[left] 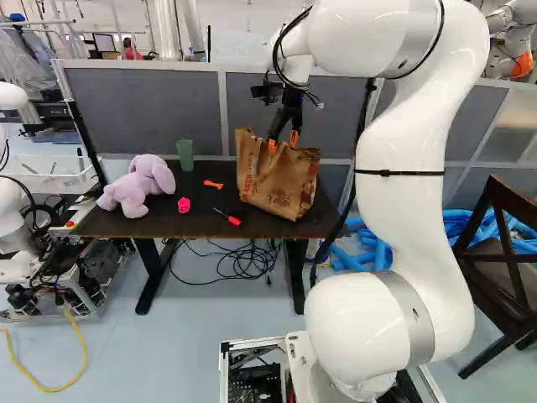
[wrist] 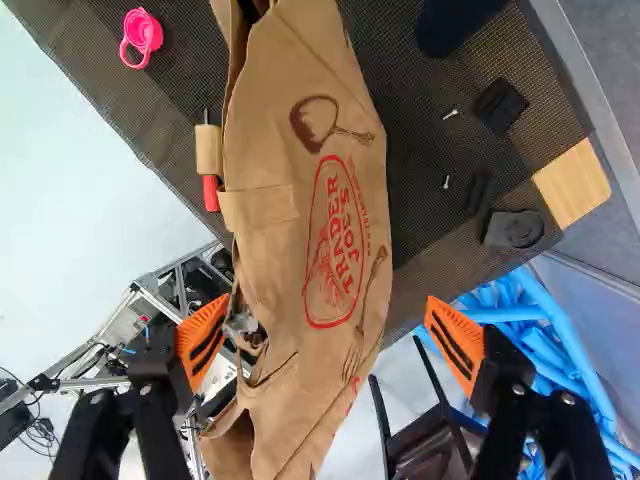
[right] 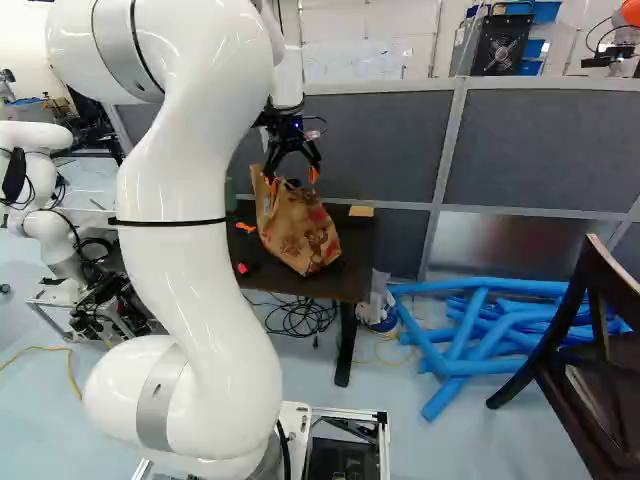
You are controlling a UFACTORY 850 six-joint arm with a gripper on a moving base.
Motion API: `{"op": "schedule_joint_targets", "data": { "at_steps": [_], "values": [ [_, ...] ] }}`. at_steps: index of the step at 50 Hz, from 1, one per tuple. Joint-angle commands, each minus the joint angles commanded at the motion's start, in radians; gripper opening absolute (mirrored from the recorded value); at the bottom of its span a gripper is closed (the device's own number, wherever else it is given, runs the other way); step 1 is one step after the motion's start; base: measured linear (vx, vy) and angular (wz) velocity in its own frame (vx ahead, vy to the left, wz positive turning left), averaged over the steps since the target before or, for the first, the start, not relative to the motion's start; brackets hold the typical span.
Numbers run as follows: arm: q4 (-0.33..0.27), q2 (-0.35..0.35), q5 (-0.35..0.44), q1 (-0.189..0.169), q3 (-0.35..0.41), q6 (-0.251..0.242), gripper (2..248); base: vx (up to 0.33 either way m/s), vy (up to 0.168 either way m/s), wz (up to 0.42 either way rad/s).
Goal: Pick up the bag on the ground and place it on the table
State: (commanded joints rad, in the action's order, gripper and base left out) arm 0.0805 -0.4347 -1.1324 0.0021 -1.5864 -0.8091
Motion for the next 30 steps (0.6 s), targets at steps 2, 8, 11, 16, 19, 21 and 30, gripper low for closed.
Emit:
{"op": "schedule_joint_targets", "data": {
  "at_steps": [2, 8, 11, 16, 19, 21, 30],
  "values": [
    [0.0, 0.005, -0.003, 0.0, 0.0, 0.0, 247, 0.0, 0.0, 0.0],
    [0.0, 0.021, -0.02, 0.0, 0.0, 0.0, 247, 0.0, 0.0, 0.0],
    [0.0, 0.028, -0.03, 0.0, 0.0, 0.0, 247, 0.0, 0.0, 0.0],
    [0.0, 0.041, -0.048, 0.0, -0.001, 0.0, 247, 0.0, 0.0, 0.0],
    [0.0, 0.048, -0.06, 0.0, -0.001, 0.0, 247, 0.0, 0.0, 0.0],
    [0.0, 0.053, -0.068, 0.0, -0.002, 0.0, 247, 0.0, 0.0, 0.0],
    [0.0, 0.076, -0.111, 0.0, -0.004, 0.0, 247, 0.0, 0.0, 0.0]
  ]
}}
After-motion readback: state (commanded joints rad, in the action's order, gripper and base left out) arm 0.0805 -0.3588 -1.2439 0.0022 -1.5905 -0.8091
